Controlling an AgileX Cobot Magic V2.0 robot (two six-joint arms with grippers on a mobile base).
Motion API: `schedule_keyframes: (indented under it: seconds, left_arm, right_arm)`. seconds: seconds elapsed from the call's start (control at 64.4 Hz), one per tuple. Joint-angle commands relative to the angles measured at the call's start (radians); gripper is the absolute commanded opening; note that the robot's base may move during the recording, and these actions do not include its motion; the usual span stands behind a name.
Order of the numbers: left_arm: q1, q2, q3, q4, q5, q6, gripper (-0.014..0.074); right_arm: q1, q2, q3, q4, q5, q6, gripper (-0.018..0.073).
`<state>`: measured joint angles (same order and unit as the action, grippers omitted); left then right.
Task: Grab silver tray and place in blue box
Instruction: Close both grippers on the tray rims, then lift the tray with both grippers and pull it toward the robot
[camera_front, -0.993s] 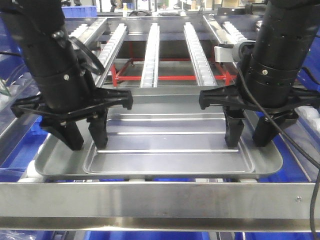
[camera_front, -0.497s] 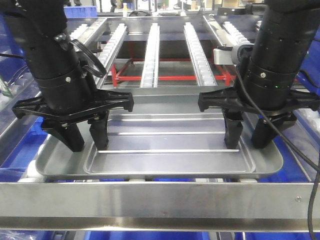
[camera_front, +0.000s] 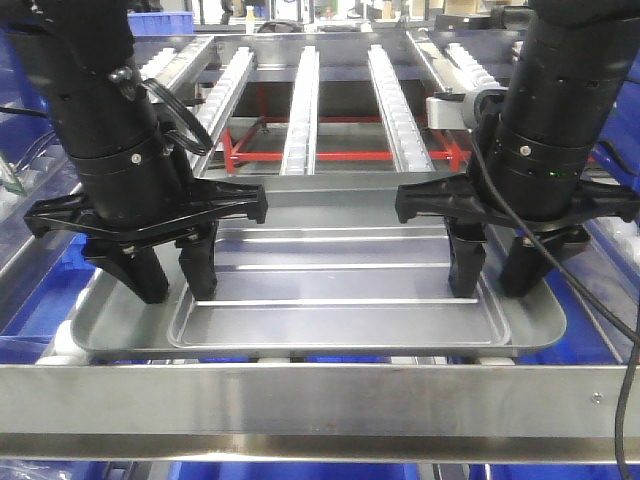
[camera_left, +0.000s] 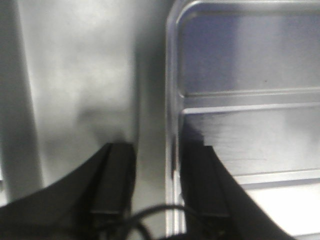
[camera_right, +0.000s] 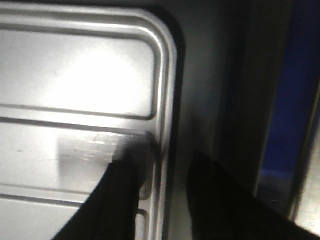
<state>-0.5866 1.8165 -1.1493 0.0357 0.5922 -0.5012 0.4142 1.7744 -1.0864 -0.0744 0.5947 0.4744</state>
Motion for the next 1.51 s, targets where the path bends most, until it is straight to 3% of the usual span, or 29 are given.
schedule_keyframes:
  seconds: [0.0, 0.186, 0.807, 0.9, 1.009, 1.133, 1.366, 1.49]
  left_arm:
    - [-0.006, -0.037, -0.024, 0.001, -0.019, -0.011, 0.0066]
    - [-0.006, -0.037, -0.024, 0.001, -0.019, -0.011, -0.011]
    - [-0.006, -0.037, -0.026, 0.001, -0.036, -0.011, -0.0104]
    - [-0.006, -0.042, -0.051, 0.001, 0.009, -0.013, -0.0104]
    - [-0.009, -0.083, -0.084, 0.039, 0.097, -0.077, -0.0104]
    - [-0.032, -0.164, -0.09, 0.123, 0.156, -0.168, -0.0104]
    - [-0.08, -0.296, -0.071, 0.121, 0.235, -0.202, -0.0104]
    - [-0.129, -0.35, -0.022, 0.159, 0.241, -0.275, -0.0104]
  right_arm:
    - [-0.002, -0.034, -0.028, -0.007, -0.026, -0.002, 0.0242]
    - [-0.002, -0.034, -0.028, 0.001, -0.023, -0.002, 0.0057]
    - [-0.002, -0.034, -0.031, 0.001, -0.03, -0.002, 0.0059]
    - [-0.002, -0.042, -0.054, 0.001, 0.014, 0.017, 0.0061]
    - [0.0, -0.091, -0.068, 0.001, 0.076, 0.091, 0.0061]
    - [0.024, -0.17, -0.068, -0.006, 0.107, 0.1, 0.0061]
    - [0.113, -0.298, -0.042, -0.02, 0.147, 0.155, 0.0061]
    - [0.155, -0.344, 0.021, -0.063, 0.152, 0.24, 0.0061]
